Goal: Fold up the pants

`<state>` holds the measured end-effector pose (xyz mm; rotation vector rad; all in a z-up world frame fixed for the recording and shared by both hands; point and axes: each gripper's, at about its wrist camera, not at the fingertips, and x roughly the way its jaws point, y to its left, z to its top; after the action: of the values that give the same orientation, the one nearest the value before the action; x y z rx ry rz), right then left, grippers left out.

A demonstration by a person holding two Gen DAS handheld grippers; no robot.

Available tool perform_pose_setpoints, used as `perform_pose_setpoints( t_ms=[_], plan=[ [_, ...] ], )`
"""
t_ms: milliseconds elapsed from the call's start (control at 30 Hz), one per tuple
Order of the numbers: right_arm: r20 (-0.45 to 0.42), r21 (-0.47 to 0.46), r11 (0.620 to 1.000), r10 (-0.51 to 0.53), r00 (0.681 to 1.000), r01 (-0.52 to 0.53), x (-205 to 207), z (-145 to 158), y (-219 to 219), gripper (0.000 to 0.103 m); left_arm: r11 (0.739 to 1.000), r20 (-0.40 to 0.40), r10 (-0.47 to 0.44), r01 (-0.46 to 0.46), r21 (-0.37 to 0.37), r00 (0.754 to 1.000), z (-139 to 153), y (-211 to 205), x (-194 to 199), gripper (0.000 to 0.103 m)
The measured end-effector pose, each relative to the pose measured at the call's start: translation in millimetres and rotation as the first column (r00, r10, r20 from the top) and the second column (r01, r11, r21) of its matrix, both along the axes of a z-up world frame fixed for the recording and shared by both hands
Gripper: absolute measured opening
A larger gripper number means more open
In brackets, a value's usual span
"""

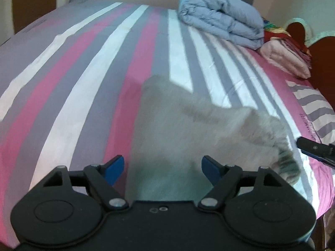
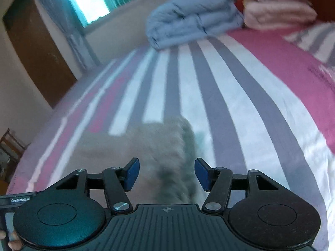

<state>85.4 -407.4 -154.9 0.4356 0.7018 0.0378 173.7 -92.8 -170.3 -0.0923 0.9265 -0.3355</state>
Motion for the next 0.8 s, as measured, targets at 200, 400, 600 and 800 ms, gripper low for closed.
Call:
perform_pose_setpoints(
  t_ms=[200, 400, 600, 800],
  plan=[
    [-0.002, -0.125, 0.991, 0.041, 0.999, -0.041, 35, -4, 43, 0.041, 0.996, 0.016, -0.069, 0.068, 0.062, 0.997, 2, -31, 26, 0.047],
    [-0.041, -0.144, 0.987, 0.069, 0.997, -0.075, 73, -19, 67, 0.012, 0.989, -0.036, -0.121, 0.123, 0.081, 0.992, -15, -64, 67, 0.014],
    [-0.111, -0.181, 0.975, 0.113, 0.987, -0.132, 131, -40, 85, 0.012, 0.995, -0.034, -0.057, 0.059, 0.081, 0.998, -35, -75, 105, 0.000],
    [-0.151, -0.115, 0.991, 0.052, 0.987, -0.069, 138, -75, 52, 0.000, 0.999, -0.047, -0.009, 0.011, 0.047, 0.999, -41, -63, 107, 0.000]
  ],
)
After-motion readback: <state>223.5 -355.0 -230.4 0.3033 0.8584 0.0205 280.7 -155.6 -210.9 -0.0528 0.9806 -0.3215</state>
